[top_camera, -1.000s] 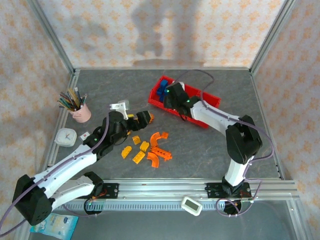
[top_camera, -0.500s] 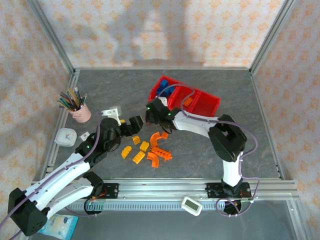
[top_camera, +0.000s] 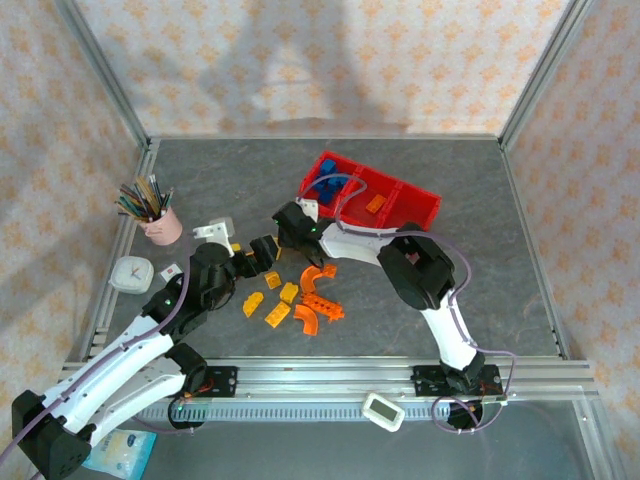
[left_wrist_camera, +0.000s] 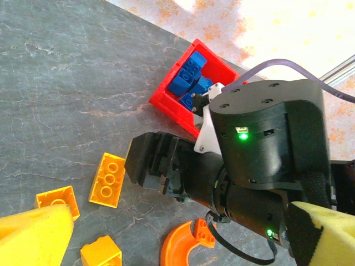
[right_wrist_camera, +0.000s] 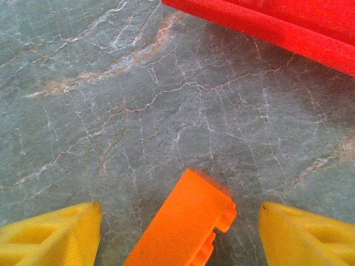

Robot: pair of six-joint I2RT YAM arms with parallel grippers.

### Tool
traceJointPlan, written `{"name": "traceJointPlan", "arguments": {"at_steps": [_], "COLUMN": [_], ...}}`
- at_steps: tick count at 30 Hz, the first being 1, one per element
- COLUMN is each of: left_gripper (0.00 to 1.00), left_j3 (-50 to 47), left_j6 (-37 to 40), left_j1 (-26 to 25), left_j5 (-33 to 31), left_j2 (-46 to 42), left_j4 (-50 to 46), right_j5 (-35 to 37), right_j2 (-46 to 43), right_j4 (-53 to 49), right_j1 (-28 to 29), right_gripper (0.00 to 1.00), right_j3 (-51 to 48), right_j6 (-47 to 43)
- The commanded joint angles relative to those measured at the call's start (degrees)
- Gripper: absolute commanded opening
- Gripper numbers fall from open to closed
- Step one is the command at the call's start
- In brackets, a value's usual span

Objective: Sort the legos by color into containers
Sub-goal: Pick up the lego from the center of the table.

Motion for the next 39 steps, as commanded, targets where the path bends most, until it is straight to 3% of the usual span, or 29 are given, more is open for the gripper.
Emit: {"name": "traceJointPlan", "arguments": {"at_steps": [1, 10, 15, 25, 32, 39], "left_gripper": [0.99, 0.99, 0.99, 0.99, 0.99, 0.99], "left_j3": [-0.4, -0.7, -0.8, -0.5, 0.3, 0.5], "left_j6": [-0.2, -0.3, -0.8, -0.9, -1.3, -2.5], "left_j1": [0.0, 0.1, 0.1, 0.1, 0.1, 0.1], "left_j5": [-1.7, -1.2, -0.2, -0.3, 1.3, 4.3], "left_j2": [-0.9, -0.3, 0.3, -0.7, -0.3, 1.8], "left_j4": [-1.5, -0.3, 0.9, -0.6, -0.2, 2.8], "right_j5": [4.9, 9.2, 8.0, 8.9, 7.0, 4.9], "right_j2": [0.6, -2.1, -2.0, -2.7, -10.7, -19.3], "right_j4": [-2.2, -2.6, -2.0, -1.9, 1.2, 1.6], "right_j1": [0.2, 0.2, 0.2, 0.1, 0.0, -2.2], "right_gripper": [0.72, 0.53, 0.39, 0.22, 0.15, 0.15], "right_j3": [1.1, -2.9, -3.3, -2.7, -8.2, -12.5], "right_j6": [0.2, -1.2, -1.6, -4.7, -6.3, -7.2]}}
